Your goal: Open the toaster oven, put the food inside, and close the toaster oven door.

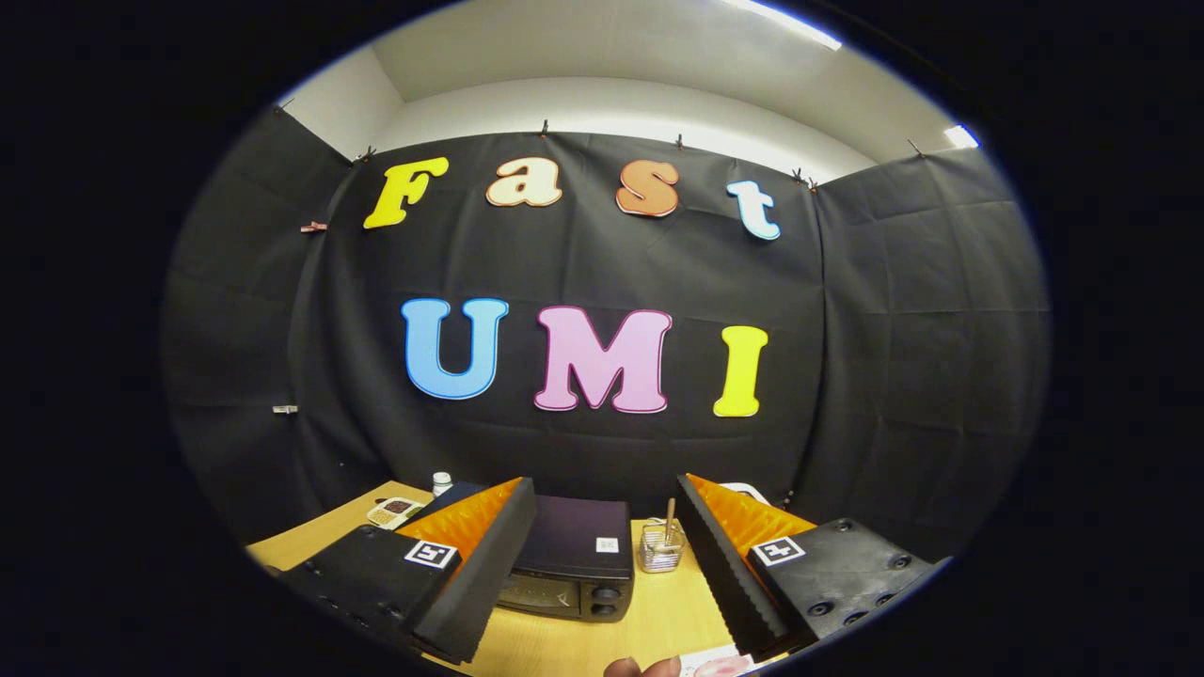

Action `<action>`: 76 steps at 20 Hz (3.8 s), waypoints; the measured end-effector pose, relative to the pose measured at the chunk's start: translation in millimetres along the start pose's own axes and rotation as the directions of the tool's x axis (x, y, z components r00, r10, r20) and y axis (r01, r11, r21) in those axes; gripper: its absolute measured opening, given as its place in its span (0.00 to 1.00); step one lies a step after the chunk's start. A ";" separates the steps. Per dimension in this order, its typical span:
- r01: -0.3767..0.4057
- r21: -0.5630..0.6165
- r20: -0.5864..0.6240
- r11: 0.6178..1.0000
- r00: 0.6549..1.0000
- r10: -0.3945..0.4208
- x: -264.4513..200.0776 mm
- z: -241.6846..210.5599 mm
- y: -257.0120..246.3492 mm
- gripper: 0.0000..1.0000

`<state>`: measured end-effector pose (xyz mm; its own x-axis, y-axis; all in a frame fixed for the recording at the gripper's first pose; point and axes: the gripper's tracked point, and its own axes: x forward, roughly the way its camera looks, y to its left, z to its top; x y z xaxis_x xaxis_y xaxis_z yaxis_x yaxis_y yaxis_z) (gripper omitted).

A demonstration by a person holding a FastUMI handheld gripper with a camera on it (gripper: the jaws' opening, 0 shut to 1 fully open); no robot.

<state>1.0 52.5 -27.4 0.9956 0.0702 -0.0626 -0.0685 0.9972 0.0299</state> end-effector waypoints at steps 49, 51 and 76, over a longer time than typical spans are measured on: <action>0.044 0.063 -0.567 0.997 0.824 0.000 17.3 -282.3 156.5 0.99; 0.050 0.056 -0.585 0.997 0.811 -0.008 8.2 -292.1 158.3 0.99; -0.112 0.173 -0.640 0.978 0.743 0.198 -60.7 -242.7 18.8 0.99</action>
<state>-76.4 73.2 -265.2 0.6844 0.2662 -0.6788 -0.1674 0.9635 0.2090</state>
